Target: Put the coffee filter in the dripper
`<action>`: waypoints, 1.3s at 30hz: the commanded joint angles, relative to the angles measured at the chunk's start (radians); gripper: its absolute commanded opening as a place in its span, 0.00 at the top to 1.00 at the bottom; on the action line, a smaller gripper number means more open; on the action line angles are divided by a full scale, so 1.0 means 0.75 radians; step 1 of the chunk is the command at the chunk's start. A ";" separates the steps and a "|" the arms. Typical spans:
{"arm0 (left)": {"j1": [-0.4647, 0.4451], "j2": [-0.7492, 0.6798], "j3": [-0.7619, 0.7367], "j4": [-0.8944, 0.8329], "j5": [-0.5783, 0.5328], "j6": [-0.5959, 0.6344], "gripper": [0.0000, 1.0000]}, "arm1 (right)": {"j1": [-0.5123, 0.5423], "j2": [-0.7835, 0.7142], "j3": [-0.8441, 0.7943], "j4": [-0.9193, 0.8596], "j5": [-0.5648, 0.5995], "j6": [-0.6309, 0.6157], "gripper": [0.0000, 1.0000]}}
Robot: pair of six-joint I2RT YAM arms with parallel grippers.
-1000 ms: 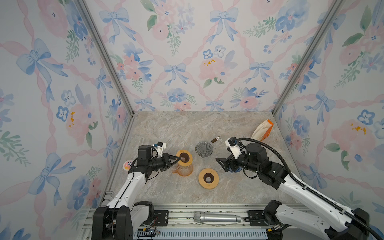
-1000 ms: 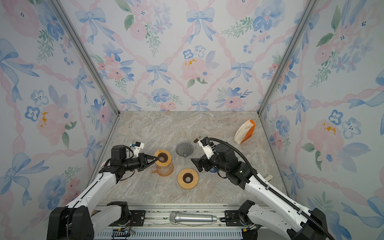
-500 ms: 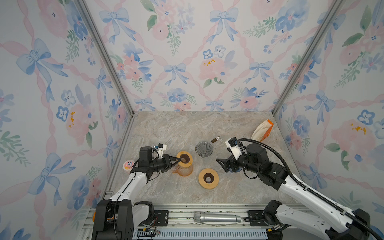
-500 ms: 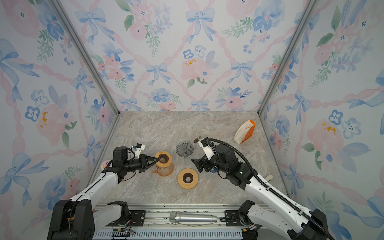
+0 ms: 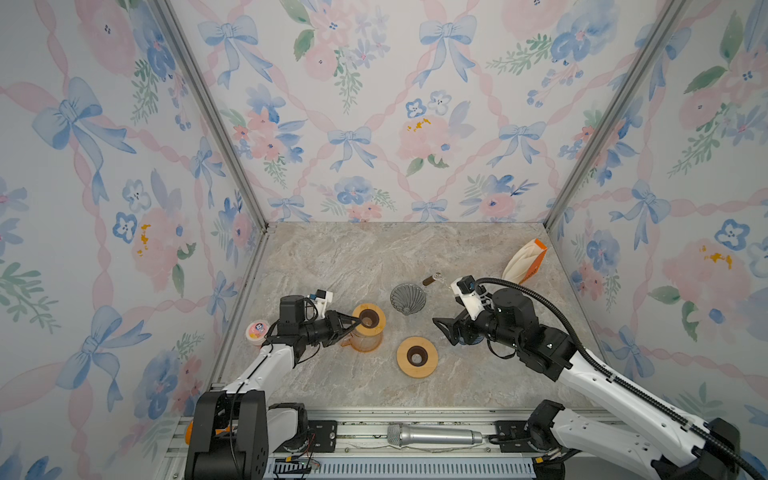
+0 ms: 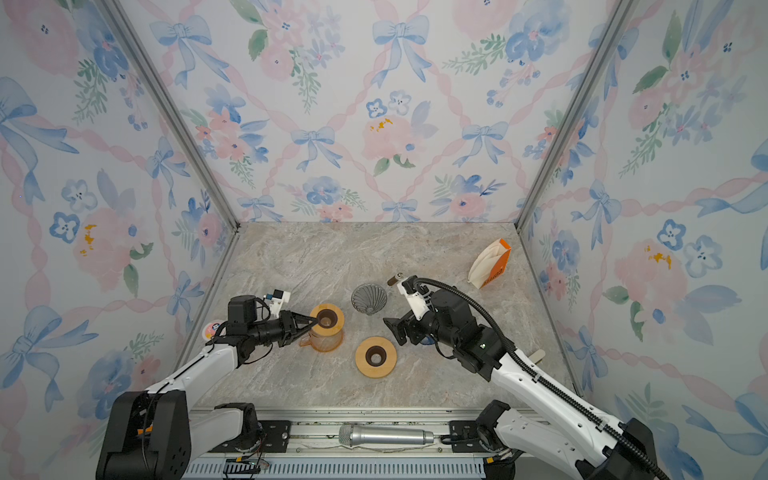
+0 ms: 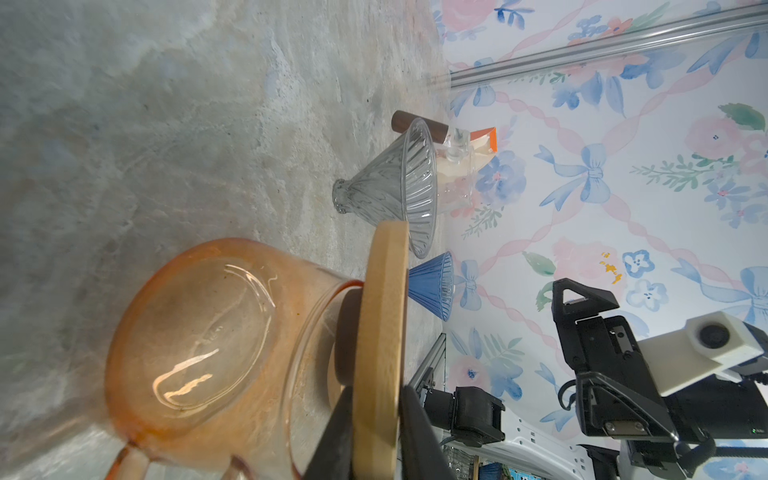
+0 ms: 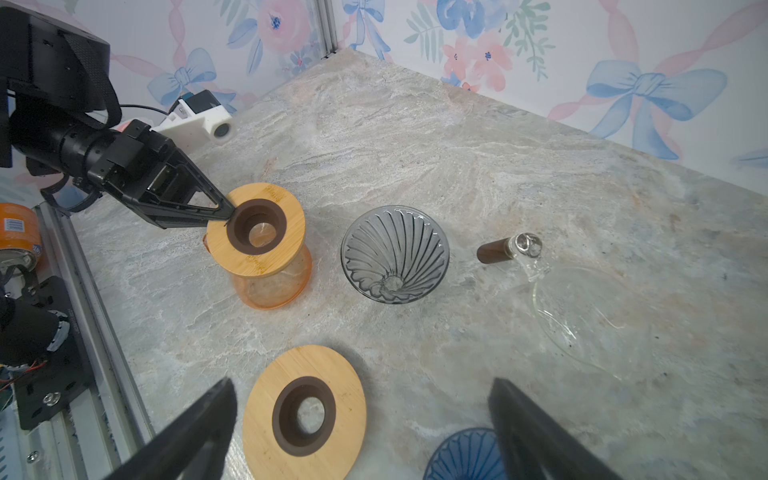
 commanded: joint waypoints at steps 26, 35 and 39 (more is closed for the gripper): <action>0.066 -0.001 0.083 -0.119 -0.018 0.082 0.40 | 0.020 0.026 0.023 -0.014 0.002 -0.016 0.04; 0.090 -0.013 0.124 -0.170 -0.033 0.115 0.28 | 0.020 0.040 0.022 0.024 0.006 0.000 0.03; 0.097 -0.030 0.149 -0.208 -0.045 0.144 0.21 | 0.020 0.037 0.026 0.006 0.031 -0.015 0.03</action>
